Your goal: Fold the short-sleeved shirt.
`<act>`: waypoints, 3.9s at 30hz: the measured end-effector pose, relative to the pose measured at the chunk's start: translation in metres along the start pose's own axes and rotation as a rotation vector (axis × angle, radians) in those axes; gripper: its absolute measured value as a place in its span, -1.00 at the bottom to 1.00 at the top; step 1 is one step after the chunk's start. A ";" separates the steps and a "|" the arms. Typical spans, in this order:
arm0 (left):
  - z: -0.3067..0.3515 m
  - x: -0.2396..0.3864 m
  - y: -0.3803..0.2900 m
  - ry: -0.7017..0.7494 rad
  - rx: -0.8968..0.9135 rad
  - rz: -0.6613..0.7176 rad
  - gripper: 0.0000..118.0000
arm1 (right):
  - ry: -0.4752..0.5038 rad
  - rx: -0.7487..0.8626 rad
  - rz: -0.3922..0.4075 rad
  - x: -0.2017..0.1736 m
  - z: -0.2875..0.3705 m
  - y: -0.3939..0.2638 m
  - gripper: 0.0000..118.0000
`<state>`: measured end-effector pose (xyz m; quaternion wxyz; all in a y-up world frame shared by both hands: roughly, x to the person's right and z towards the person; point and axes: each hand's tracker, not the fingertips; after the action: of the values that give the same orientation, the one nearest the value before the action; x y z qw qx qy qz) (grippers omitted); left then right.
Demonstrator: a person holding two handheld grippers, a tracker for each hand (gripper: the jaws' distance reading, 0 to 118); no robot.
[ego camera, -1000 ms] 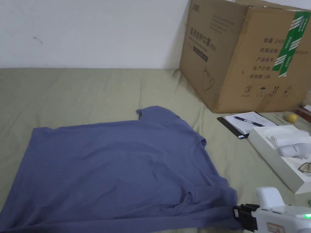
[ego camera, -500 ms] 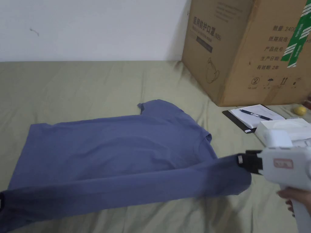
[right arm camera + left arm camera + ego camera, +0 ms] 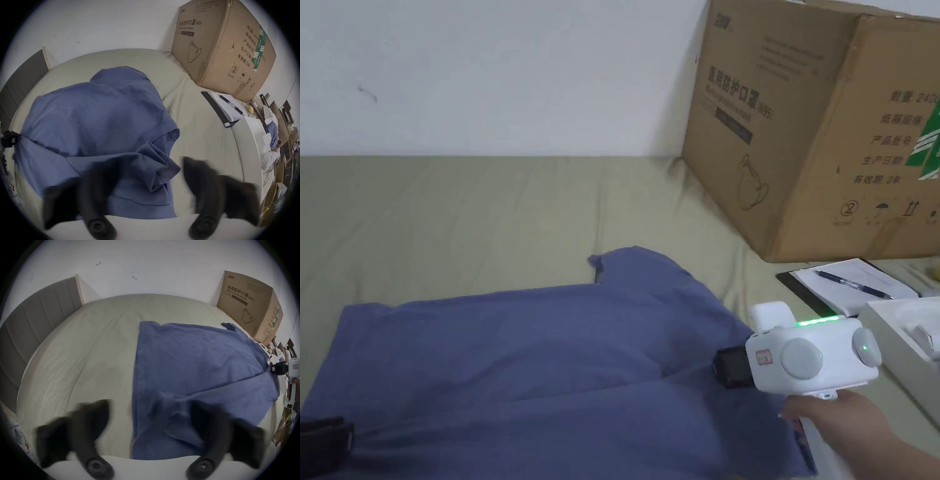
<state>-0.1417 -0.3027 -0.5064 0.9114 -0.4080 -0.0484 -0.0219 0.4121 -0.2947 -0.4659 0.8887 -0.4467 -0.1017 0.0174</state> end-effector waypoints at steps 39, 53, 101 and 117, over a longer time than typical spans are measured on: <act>0.098 -0.027 -0.001 -0.170 -0.298 0.168 -1.00 | 0.195 0.809 -0.068 -0.069 0.292 -0.140 -1.00; -0.007 0.018 -0.019 0.014 -0.462 -0.036 0.89 | 0.216 0.649 -0.064 -0.060 0.240 -0.131 -1.00; 0.087 -0.010 -0.016 -0.176 -0.238 -0.014 -0.97 | 0.337 -0.265 -0.315 0.092 0.102 -0.070 -0.87; 0.133 -0.039 -0.117 -0.182 -0.265 0.060 0.89 | 0.284 -0.293 -0.382 0.086 0.127 -0.173 0.73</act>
<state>-0.1988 -0.2816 -0.3360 0.8418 -0.5261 -0.1152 0.0361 0.4606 -0.2875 -0.2397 0.8071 -0.5412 -0.0598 -0.2283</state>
